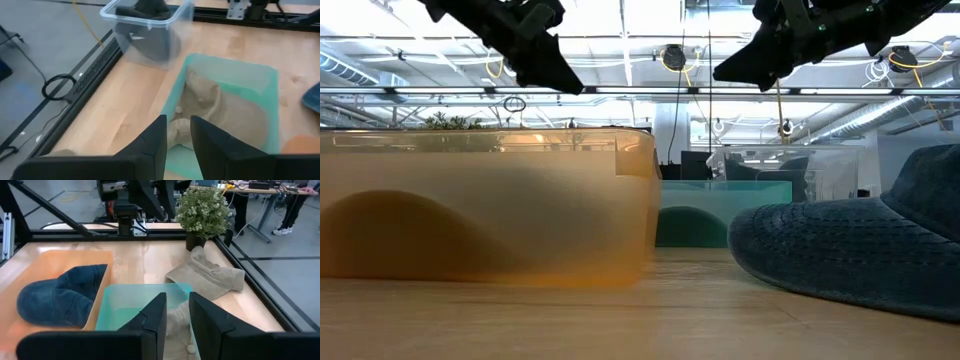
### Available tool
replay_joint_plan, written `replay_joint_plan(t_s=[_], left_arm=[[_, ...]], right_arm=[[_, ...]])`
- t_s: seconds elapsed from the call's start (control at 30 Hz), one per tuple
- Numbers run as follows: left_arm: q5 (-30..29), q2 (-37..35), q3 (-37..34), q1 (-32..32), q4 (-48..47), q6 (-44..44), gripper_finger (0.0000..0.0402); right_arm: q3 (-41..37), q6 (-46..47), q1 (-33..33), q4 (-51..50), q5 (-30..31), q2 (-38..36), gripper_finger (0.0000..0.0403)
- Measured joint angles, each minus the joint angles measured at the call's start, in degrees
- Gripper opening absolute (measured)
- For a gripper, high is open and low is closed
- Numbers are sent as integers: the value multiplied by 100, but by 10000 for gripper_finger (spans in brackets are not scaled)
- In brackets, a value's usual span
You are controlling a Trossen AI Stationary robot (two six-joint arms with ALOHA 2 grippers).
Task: Pick & Place hat
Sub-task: Put the brown cap into the blue bin
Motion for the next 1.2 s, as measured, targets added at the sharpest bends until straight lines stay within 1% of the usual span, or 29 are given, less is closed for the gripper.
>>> replay_joint_plan(t_s=[0.33,0.7,0.8,0.93,1.0,1.1,1.2], left_arm=[[11,0,0,-339,66,701,97],[5,0,0,-341,639,729,97],[147,0,0,-341,824,728,97],[162,0,0,-341,888,722,97],[182,0,0,-347,828,720,97],[482,2,0,-396,701,727,97],[871,2,0,-550,723,749,97]], right_arm=[[-2,-92,-4,1,-7,0,73],[-1,-7,-4,40,-2,0,73],[-2,177,-4,-6,-35,0,73],[-2,577,24,-6,-679,2,73],[0,713,148,-152,-881,0,73],[0,745,407,-308,-791,4,73],[0,719,694,-362,-340,0,73]])
